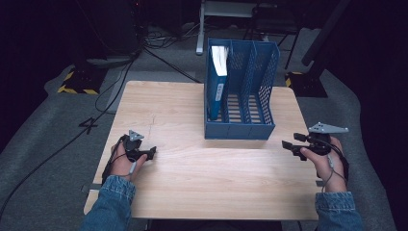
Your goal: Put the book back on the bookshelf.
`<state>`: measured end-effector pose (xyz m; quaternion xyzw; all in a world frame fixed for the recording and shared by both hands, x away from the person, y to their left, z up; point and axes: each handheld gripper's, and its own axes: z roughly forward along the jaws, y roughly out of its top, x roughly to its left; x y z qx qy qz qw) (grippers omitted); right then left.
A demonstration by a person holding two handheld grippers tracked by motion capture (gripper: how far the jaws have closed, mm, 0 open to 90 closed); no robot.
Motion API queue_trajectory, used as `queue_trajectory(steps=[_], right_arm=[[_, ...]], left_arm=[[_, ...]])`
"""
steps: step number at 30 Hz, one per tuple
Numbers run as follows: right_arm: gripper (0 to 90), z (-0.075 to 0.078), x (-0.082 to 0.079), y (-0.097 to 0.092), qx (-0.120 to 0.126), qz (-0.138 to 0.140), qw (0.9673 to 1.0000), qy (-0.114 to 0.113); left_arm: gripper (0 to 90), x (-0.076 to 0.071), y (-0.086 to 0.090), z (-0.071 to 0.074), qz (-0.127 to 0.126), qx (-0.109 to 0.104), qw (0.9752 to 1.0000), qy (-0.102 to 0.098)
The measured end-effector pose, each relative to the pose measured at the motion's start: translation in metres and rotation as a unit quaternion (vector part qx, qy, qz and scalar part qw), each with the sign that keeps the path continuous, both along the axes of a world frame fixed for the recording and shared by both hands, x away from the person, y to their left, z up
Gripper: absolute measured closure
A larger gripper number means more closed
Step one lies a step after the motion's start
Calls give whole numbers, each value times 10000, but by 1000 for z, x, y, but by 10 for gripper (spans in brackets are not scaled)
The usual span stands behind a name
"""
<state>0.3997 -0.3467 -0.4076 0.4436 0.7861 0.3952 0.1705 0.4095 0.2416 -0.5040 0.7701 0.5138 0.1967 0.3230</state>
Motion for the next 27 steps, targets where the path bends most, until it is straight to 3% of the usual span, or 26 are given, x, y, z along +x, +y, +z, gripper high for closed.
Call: queue_trajectory(steps=[4, 11, 15, 20, 24, 27], right_arm=[[326, -19, 5, 0, -327, 6, 9990, 299], [326, -45, 10, 1, -553, -14, 9973, 478], [335, -67, 13, 2, -889, 21, 9955, 315], [321, -87, 14, 2, -808, 60, 9965, 195], [276, -96, 15, 2, -479, -45, 9988, -87], [237, -96, 15, 2, -481, -57, 9988, -70]], left_arm=[[215, 0, 0, 0, 0, 1, 10000, 0], [215, 0, 0, 0, -2, 3, 10000, 1], [215, 0, 0, 0, -1, 1, 10000, 1], [215, 0, 0, 0, -6, 5, 10000, -5], [213, 0, 0, 0, -7, 8, 10000, -5], [213, 0, 0, 0, -9, 17, 10000, -10]])
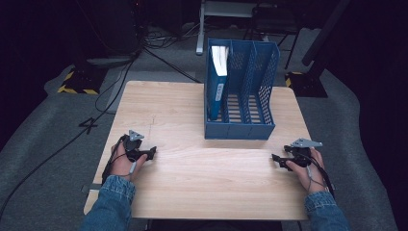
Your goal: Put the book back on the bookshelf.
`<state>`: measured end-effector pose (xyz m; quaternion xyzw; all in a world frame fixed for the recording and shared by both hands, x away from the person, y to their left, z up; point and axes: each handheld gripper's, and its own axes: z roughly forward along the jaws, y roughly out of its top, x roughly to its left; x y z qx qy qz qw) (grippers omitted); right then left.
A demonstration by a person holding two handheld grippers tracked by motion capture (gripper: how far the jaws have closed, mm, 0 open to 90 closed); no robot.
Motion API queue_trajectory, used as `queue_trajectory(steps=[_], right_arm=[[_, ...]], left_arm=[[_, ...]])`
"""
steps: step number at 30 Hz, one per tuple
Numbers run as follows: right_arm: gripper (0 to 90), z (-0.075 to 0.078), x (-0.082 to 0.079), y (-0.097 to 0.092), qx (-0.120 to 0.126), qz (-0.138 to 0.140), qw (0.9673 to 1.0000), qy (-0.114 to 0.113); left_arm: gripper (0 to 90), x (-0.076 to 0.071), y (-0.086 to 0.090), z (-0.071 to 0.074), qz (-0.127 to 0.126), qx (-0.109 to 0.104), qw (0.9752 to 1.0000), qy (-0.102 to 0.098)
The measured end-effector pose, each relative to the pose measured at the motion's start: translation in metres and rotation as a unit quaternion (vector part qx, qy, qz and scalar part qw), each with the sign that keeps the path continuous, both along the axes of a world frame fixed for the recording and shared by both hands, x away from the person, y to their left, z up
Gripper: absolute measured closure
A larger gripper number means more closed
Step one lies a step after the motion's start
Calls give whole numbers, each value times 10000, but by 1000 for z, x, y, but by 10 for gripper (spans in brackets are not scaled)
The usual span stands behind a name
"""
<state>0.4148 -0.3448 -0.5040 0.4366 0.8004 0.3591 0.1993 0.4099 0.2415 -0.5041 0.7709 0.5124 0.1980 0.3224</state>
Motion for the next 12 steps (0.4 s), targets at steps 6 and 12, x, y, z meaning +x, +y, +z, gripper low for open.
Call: queue_trajectory(steps=[6, 12], right_arm=[[146, -1, 2, 1, -67, -133, 9999, 81], [145, -1, 3, 1, -71, -180, 9998, 79]], left_arm=[[213, 0, 0, 0, 7, -1, 10000, 0], [214, 0, 0, 0, -19, 18, 10000, -11]])
